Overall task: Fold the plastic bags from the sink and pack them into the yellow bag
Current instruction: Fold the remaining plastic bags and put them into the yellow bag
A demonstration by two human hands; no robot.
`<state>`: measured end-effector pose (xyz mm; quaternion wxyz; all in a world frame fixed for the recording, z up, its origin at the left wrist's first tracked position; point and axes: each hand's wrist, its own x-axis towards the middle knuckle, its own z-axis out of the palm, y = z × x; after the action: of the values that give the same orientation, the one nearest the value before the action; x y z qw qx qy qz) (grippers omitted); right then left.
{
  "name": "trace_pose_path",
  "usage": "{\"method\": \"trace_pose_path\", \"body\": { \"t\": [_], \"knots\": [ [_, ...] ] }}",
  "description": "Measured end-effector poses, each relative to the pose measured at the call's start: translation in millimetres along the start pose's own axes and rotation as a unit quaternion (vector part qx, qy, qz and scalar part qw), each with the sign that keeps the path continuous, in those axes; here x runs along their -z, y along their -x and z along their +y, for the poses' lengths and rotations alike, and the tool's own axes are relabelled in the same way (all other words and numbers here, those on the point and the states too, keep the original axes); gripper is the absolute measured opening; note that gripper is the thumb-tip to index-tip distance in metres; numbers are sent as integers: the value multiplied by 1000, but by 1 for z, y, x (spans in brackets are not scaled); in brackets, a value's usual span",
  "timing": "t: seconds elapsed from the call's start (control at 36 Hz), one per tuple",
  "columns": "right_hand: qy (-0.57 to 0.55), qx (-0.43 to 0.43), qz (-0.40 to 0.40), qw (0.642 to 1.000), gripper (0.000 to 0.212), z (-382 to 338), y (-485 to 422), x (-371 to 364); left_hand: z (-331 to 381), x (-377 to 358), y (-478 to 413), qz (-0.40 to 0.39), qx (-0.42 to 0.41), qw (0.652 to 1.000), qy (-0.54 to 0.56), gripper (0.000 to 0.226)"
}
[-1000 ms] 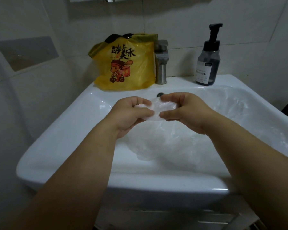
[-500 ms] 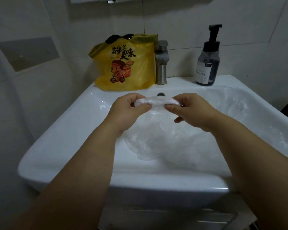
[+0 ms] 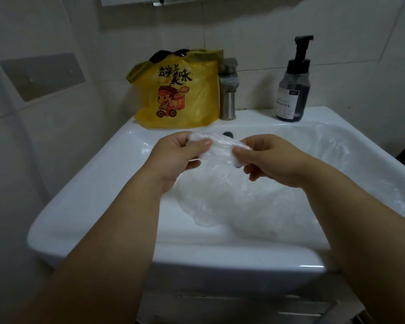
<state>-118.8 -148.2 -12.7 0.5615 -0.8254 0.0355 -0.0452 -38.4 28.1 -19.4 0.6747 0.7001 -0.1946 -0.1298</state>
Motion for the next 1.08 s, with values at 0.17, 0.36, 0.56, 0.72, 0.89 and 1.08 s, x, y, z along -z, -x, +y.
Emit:
{"method": "trace_pose_path", "body": {
  "t": [0.17, 0.36, 0.56, 0.72, 0.89, 1.08],
  "knots": [
    [-3, 17, 23, 1000, 15, -1, -2, -1, 0, -3, -1, -3, 35, 995, 95, 10],
    [-101, 12, -4, 995, 17, -5, -2, -10, 6, -4, -7, 66, -50, 967, 240, 39],
    [-180, 40, 9, 983, 22, -8, -2, -28, -2, -30, 3, -132, 58, 987, 77, 66],
    [-67, 47, 5, 997, 19, -5, -3, -33, -1, -37, 2, -74, 41, 993, 79, 28],
    [-80, 18, -1, 997, 13, -8, -4, -27, 9, -23, -4, -4, 28, 980, 198, 27],
    [-94, -1, -12, 995, 12, -8, -4, -25, 6, -21, -7, 72, 40, 985, 152, 35]
  ]
}}
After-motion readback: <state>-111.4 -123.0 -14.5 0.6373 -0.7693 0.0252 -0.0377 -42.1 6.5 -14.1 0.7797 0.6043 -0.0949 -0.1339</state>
